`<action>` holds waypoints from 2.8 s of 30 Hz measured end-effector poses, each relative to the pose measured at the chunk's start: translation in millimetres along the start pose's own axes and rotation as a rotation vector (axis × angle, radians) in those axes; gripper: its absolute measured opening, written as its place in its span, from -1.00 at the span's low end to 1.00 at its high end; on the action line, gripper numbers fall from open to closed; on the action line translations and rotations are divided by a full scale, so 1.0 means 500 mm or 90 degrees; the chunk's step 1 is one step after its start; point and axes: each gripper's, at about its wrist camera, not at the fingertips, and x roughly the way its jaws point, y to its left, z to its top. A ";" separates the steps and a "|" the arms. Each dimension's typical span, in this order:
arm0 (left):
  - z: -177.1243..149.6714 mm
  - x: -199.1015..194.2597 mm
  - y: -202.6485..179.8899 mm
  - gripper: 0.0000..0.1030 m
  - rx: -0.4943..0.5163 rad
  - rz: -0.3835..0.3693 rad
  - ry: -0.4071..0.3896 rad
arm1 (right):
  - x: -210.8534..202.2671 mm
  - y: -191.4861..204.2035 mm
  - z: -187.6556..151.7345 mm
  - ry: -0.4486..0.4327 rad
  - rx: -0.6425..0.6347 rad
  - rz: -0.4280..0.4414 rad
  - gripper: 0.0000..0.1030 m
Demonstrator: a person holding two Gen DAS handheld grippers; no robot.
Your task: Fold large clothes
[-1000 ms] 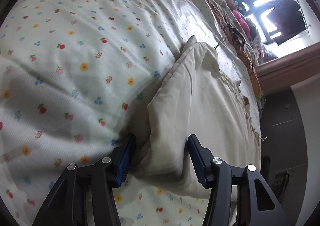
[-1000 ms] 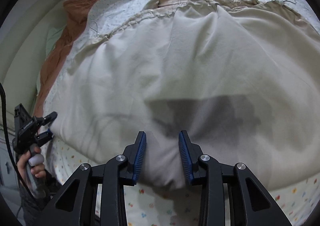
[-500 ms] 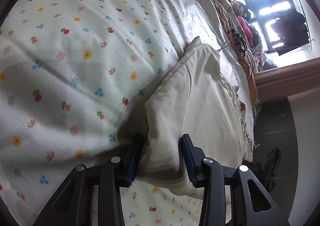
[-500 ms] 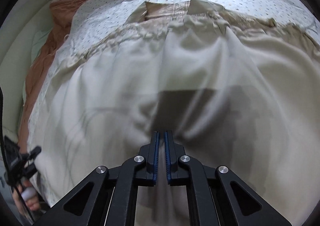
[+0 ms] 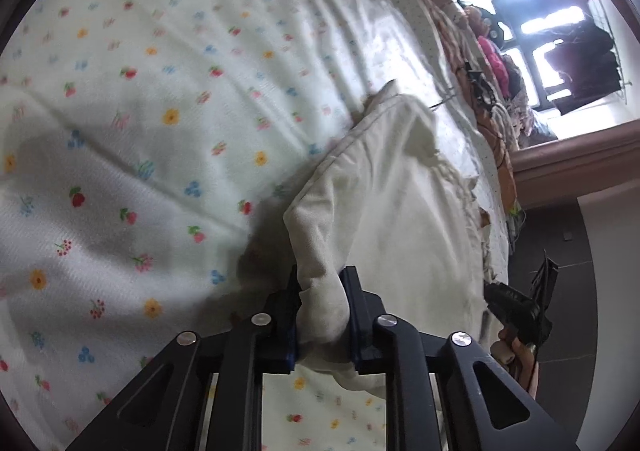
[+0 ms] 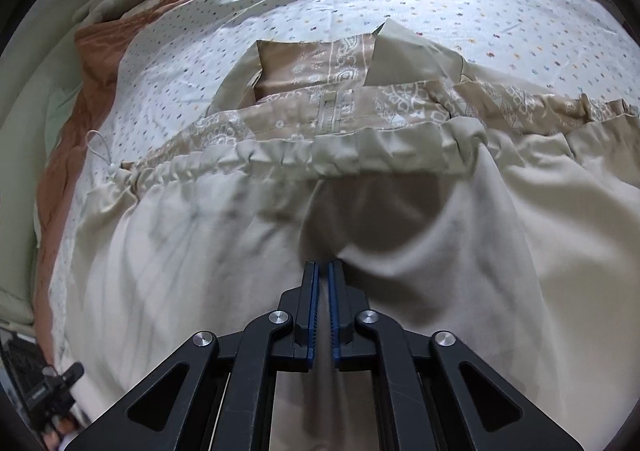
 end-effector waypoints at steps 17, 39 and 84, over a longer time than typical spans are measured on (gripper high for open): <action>0.013 -0.109 -0.203 -0.75 0.078 -0.130 -0.039 | -0.231 -0.005 -0.208 -0.087 -0.034 0.125 -0.19; -0.055 -0.127 -0.484 -0.76 0.235 -0.166 -0.029 | -0.141 -0.019 -0.399 -0.015 -0.001 0.127 -0.61; -0.509 0.348 -0.939 0.11 0.518 -0.151 0.338 | -0.484 -0.589 -0.513 -0.228 0.314 0.121 0.05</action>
